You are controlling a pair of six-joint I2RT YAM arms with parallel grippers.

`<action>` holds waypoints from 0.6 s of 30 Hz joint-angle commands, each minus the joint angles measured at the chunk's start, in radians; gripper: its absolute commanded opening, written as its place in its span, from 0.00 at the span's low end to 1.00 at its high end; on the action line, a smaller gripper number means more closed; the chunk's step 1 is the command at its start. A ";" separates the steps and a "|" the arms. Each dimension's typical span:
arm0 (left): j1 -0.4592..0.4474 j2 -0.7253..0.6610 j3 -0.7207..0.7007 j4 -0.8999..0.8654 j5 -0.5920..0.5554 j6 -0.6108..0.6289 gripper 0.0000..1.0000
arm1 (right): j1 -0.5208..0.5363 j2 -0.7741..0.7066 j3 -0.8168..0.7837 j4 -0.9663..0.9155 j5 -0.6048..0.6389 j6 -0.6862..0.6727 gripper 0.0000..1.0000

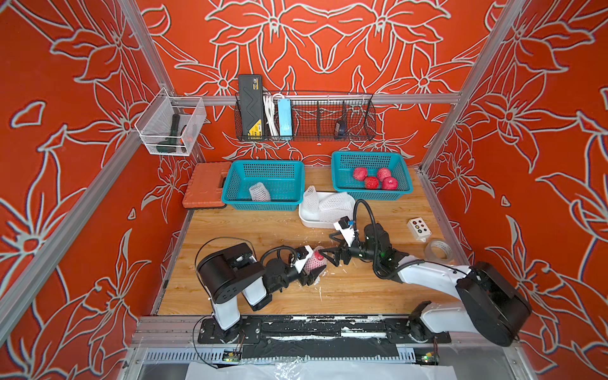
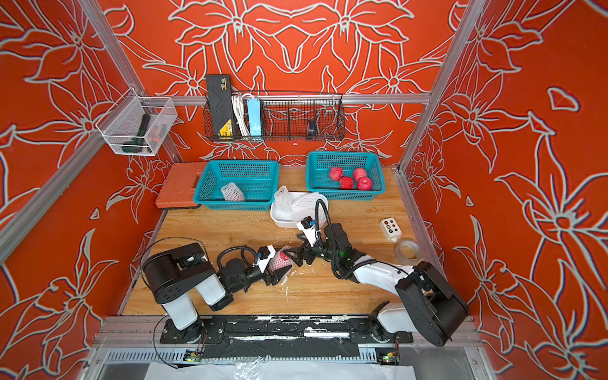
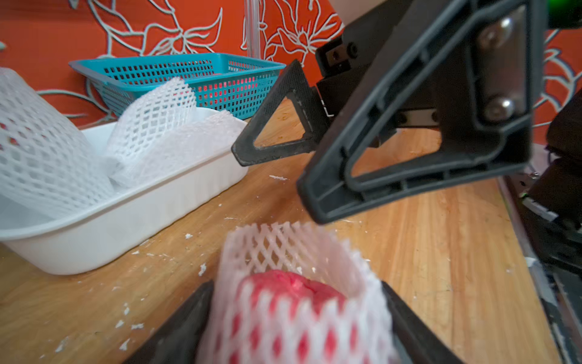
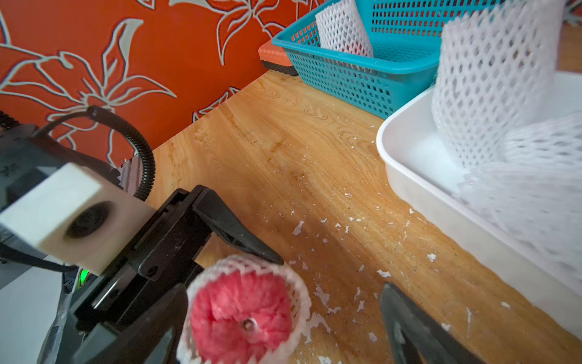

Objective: Remove foam nets from apples
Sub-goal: Place the apple at the center of the board.

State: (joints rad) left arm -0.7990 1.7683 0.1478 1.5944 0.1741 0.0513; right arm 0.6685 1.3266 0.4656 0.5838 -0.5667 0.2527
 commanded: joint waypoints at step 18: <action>0.013 -0.654 0.043 -0.553 -0.048 -0.101 0.84 | 0.017 -0.311 -0.021 -0.226 0.208 -0.174 0.96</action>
State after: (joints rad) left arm -0.7967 1.2461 0.1738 1.3132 0.1703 -0.0032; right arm 0.6704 1.0603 0.3981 0.4679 -0.3290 0.1524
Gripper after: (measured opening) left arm 0.842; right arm 0.963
